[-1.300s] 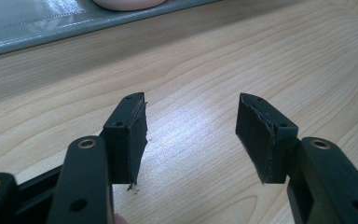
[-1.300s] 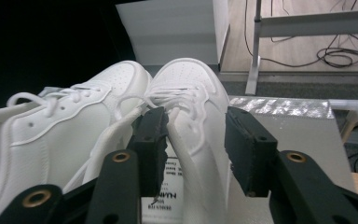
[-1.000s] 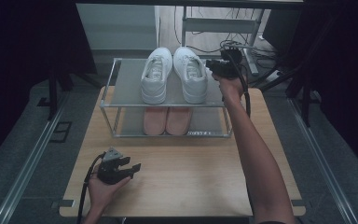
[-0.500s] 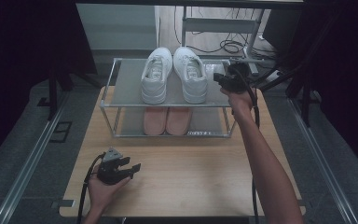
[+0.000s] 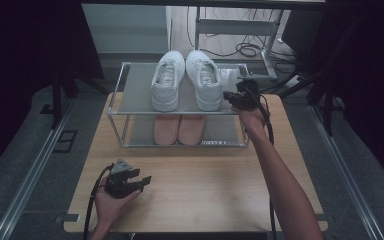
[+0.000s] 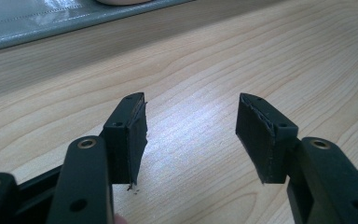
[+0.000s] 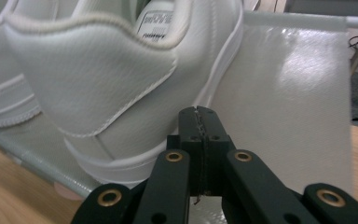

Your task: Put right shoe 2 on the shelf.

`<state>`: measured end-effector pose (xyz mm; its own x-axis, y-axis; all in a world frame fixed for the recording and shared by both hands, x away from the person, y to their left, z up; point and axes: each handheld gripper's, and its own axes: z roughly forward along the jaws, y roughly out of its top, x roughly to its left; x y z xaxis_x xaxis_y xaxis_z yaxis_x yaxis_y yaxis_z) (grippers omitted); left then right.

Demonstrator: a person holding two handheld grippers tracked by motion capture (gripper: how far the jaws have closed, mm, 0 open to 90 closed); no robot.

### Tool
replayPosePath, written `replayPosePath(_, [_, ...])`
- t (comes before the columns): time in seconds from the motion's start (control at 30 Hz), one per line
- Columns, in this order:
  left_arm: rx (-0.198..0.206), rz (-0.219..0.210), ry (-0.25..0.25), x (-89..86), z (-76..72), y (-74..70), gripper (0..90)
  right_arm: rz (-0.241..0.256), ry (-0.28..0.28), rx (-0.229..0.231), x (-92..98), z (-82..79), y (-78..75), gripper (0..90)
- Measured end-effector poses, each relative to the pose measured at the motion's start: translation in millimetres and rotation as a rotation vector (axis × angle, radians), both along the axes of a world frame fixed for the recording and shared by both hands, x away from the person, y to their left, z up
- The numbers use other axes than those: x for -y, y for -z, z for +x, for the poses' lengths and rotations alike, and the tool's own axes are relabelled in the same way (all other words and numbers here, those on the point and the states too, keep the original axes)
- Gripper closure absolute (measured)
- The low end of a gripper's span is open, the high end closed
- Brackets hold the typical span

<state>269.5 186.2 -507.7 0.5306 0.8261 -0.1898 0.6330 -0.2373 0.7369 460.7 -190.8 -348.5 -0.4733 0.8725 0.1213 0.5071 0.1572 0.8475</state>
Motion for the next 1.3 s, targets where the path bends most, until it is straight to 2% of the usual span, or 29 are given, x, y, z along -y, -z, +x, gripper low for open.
replayPosePath(0.13, [0.000,-0.001,-0.001,-0.3,-0.2,0.1,43.7,-0.017,0.006,-0.002,-4.1,-1.2,4.1,89.3])
replayPosePath(0.43, [-0.002,0.003,0.001,1.1,0.2,0.5,43.7,-0.019,-0.011,0.004,-8.7,-6.3,2.7,89.4])
replayPosePath(0.73, [-0.003,0.006,0.001,1.7,0.5,0.8,43.7,-0.009,-0.045,0.015,-21.3,-13.0,2.8,89.5])
replayPosePath(1.1, [-0.003,0.006,0.004,2.3,1.0,1.1,43.7,0.029,-0.043,0.016,-22.2,-14.3,4.5,89.4])
replayPosePath(1.17, [-0.004,0.007,0.005,2.6,1.2,1.2,43.7,0.027,-0.041,0.019,-23.3,-14.9,4.4,89.5])
replayPosePath(1.2, [-0.003,0.006,0.007,2.5,1.1,1.1,43.7,0.011,-0.039,0.030,-24.8,-15.9,4.0,89.5])
replayPosePath(1.3, [-0.004,0.005,0.004,2.5,1.2,1.0,43.7,0.023,-0.038,0.026,-24.0,-15.8,4.5,89.5])
